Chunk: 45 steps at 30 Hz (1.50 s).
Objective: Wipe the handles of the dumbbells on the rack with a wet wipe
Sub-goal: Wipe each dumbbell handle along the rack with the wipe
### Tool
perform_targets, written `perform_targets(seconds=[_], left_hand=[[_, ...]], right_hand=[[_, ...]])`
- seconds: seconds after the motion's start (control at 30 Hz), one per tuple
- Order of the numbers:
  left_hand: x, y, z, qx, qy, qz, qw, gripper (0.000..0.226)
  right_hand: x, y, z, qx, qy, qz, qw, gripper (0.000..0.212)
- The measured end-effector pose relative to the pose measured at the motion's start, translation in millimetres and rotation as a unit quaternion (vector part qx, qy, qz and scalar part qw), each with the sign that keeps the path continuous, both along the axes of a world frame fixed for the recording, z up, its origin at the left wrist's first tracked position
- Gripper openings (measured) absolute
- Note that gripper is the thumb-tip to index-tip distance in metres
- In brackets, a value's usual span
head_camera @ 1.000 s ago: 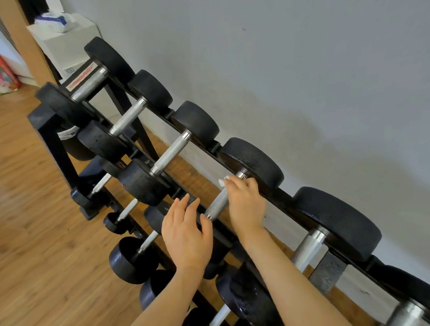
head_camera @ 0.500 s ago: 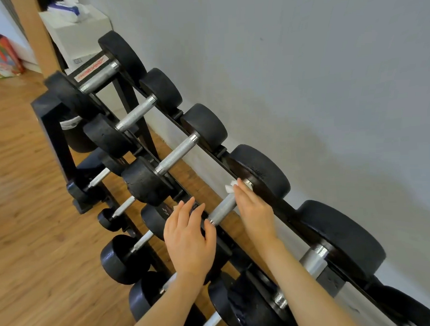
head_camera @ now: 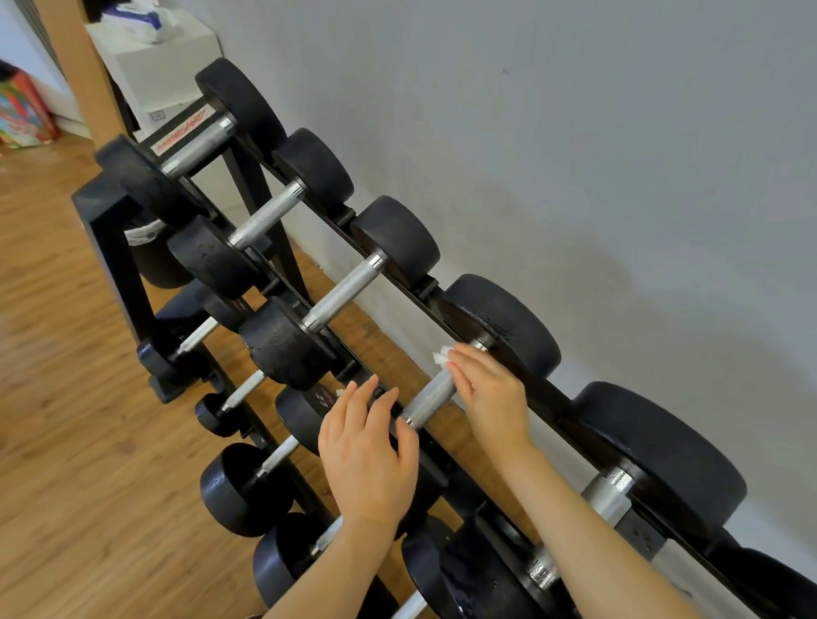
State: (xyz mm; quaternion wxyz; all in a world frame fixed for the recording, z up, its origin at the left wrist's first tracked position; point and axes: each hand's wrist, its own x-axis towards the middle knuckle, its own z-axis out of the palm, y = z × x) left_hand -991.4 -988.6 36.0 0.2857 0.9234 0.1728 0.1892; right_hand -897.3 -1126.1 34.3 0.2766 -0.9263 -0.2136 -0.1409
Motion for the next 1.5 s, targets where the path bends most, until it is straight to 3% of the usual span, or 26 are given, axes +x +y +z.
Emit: perform_targets(seconds=[0.1,0.23,0.43,0.57,0.67,0.83,0.93,1.0,1.13,1.3,1.5], left_hand=[[-0.5,0.1,-0.2,0.001,-0.005,-0.001,1.000,0.044],[-0.6,-0.4,0.1,-0.003,-0.001,0.000,1.000,0.043],[-1.1,-0.2,0.1,-0.006,0.000,-0.001,1.000,0.043],[-0.8,-0.6,-0.3,-0.005,-0.001,-0.001,1.000,0.043],[-1.3,-0.5,-1.2,-0.003,-0.002,0.000,1.000,0.043],[-0.7,-0.3,-1.3,-0.004,-0.003,-0.003,1.000,0.042],[-0.8,-0.1,-1.7,-0.003,-0.002,-0.003,1.000,0.042],[-1.2,-0.1,-1.8,-0.001,-0.005,-0.002,1.000,0.042],[-0.4,-0.5,-2.4,0.000,-0.008,-0.001,1.000,0.040],[-1.2,-0.4,-2.7,-0.001,-0.013,-0.001,1.000,0.040],[-0.9,-0.9,-1.9,-0.001,-0.009,0.000,1.000,0.041]], right_hand=[[2.3,-3.2,-3.6,-0.058,-0.015,0.030,0.998,0.032],[8.1,-2.1,-2.4,-0.081,-0.001,-0.030,0.996,0.034],[5.1,-3.8,0.9,-0.037,0.002,0.000,0.999,0.031],[-2.0,0.6,2.7,0.034,0.054,-0.009,0.998,0.030],[-0.7,0.5,1.6,-0.006,0.047,0.031,0.998,0.026],[9.4,3.8,8.1,-0.027,0.048,-0.008,0.998,0.023],[-2.6,12.0,1.5,-0.057,0.038,0.060,0.996,0.018],[-5.1,7.1,-1.0,-0.046,0.034,0.082,0.995,0.020],[-4.9,-0.1,-2.2,0.024,0.031,0.020,0.999,0.025],[-13.6,3.8,-7.5,-0.013,0.024,0.080,0.996,0.028],[-11.1,1.1,-6.3,0.039,0.016,0.026,0.999,0.028]])
